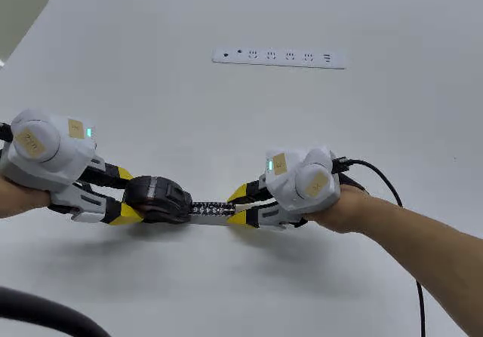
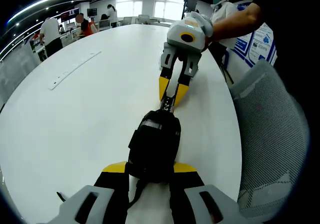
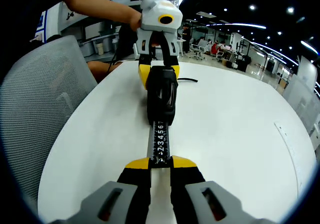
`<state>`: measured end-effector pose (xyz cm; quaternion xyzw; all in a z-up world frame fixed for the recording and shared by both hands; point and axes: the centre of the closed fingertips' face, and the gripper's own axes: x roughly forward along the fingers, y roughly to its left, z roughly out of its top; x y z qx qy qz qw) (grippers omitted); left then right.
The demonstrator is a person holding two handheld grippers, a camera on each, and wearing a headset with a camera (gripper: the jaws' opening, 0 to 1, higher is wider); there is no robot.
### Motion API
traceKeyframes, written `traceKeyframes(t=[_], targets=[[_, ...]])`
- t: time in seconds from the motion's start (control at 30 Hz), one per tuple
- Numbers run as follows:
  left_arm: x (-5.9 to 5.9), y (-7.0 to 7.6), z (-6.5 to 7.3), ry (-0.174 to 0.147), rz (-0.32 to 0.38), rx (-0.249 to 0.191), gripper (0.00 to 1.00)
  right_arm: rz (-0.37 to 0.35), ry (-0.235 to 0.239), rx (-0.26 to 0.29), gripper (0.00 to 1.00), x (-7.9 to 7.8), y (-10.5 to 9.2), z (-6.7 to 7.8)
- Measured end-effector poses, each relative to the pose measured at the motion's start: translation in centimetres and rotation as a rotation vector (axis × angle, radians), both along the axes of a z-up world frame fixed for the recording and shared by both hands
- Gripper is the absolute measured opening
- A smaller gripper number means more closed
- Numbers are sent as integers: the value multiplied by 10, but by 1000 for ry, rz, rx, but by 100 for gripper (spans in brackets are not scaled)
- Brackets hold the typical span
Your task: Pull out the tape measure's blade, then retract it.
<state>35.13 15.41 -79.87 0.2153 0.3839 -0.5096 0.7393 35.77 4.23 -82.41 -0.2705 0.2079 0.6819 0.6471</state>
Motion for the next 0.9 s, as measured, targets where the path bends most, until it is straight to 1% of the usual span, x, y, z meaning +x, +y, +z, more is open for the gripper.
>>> traceKeyframes(t=[0.1,0.3,0.9], targets=[[0,0,0,0,1,0,28,-3,-9,-1,12,0,-2,1],[0,0,0,1,0,1,28,-8,-12,-1,12,0,-6,1],[1,-1,-1,3,-2,1,28,-23,1,-4,12,0,-20,-2]])
